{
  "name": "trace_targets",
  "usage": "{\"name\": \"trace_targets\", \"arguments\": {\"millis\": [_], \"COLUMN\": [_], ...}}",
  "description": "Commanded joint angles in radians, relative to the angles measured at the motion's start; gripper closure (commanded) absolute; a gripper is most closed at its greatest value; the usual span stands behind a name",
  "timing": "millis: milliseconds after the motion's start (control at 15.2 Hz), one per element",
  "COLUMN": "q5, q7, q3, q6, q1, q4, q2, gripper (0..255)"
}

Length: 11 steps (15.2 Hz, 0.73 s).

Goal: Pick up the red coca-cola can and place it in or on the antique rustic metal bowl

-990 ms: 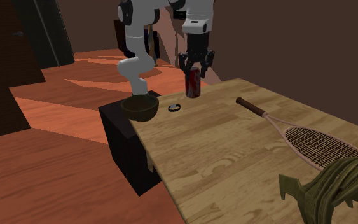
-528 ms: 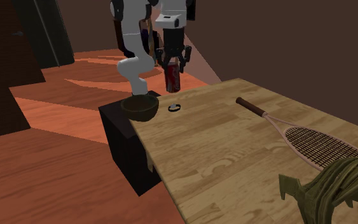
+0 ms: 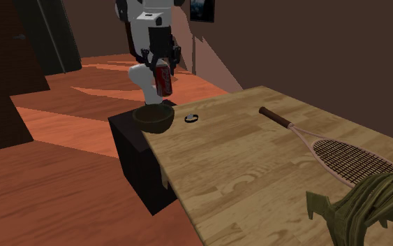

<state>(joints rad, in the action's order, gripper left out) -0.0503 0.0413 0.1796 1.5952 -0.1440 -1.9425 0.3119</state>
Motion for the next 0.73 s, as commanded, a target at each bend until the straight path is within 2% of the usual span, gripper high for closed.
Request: {"name": "trace_targets", "arguments": {"millis": [0,198,660], "q5": [-0.014,-0.040,-0.046], "q7": [0.030,0.078,0.074], "q3": [0.018,0.049,0.054], "q6": [-0.011,-0.030,0.063], "q1": [-0.014,-0.038,-0.041], "q4": [-0.029,-0.072,-0.179], "q2": [0.042,0.106,0.121], "gripper": [255,255,255]}}
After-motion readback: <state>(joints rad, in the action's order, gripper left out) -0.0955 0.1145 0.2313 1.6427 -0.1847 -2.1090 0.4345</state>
